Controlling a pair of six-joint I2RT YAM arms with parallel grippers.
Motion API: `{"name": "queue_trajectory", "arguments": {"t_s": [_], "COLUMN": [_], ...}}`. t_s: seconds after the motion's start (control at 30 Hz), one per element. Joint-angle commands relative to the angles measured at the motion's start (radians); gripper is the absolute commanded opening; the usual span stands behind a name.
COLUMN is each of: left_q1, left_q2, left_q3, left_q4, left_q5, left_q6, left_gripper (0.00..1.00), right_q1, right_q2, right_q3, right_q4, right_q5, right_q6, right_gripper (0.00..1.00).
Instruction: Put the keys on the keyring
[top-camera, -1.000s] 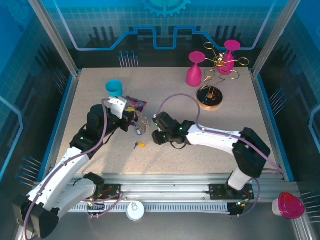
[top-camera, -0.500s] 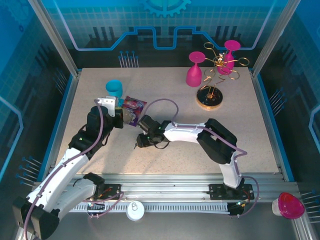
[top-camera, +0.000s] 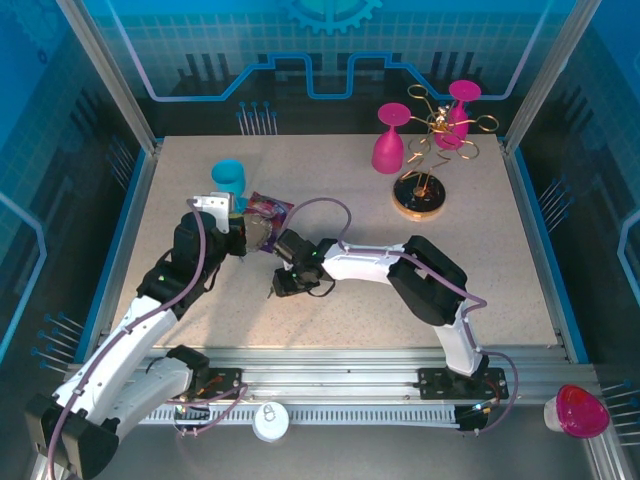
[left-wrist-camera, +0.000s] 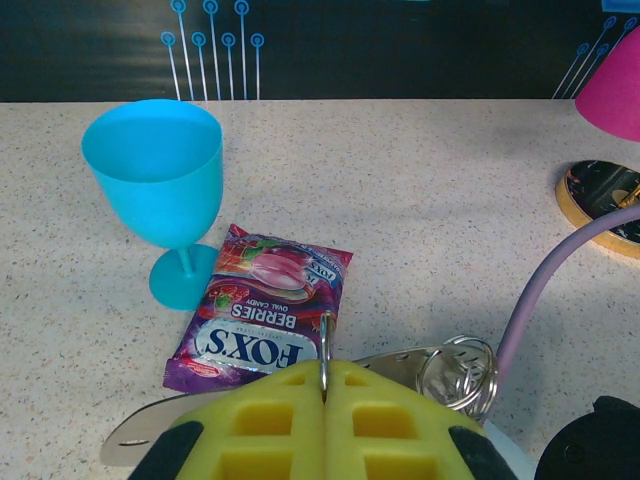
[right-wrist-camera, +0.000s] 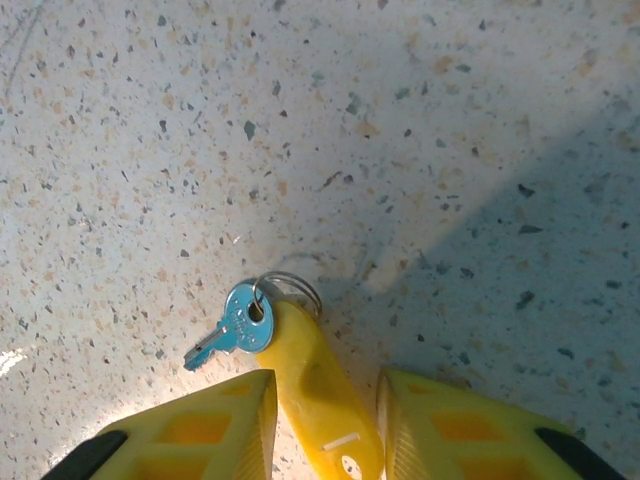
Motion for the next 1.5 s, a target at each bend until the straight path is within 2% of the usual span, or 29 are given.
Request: {"name": "queue_trajectory", "arguments": {"t_s": [0.0, 0.27, 0.5, 0.87, 1.03, 1.17, 1.3, 1.47], "left_q1": [0.009, 0.009, 0.009, 0.009, 0.009, 0.009, 0.009, 0.009], "left_q2": [-0.02, -0.023, -0.024, -0.023, -0.024, -0.026, -0.021, -0.019], "left_q3": [-0.008, -0.012, -0.012, -0.023, -0.034, -0.057, -0.063, -0.067], "left_q4": [0.05, 0.058, 0.066, 0.083, 0.113, 0.161, 0.165, 0.163], "left_q5": [0.006, 0.01, 0.011, 0.041, 0.122, 0.217, 0.264, 0.278], "left_q6": [0.01, 0.014, 0.026, 0.052, 0.078, 0.1, 0.114, 0.126], "left_gripper": [0.0, 0.0, 0.0, 0.0, 0.0, 0.0, 0.0, 0.0], "right_q1": [0.011, 0.019, 0.02, 0.015, 0.006, -0.01, -0.024, -0.061], "right_q2": [-0.007, 0.023, 0.007, -0.193, -0.332, -0.397, -0.442, -0.482], "right_q3": [-0.012, 0.021, 0.015, -0.185, -0.303, -0.404, -0.443, -0.432], "right_q4": [-0.074, -0.082, -0.099, -0.152, -0.203, -0.22, -0.232, -0.257], "right_q5": [-0.042, -0.064, -0.058, 0.0, 0.041, 0.057, 0.072, 0.107], "right_q6": [-0.012, -0.012, -0.022, -0.026, -0.024, 0.0, 0.018, -0.013], "right_gripper": [0.31, 0.23, 0.01, 0.0, 0.0, 0.08, 0.31, 0.35]}}
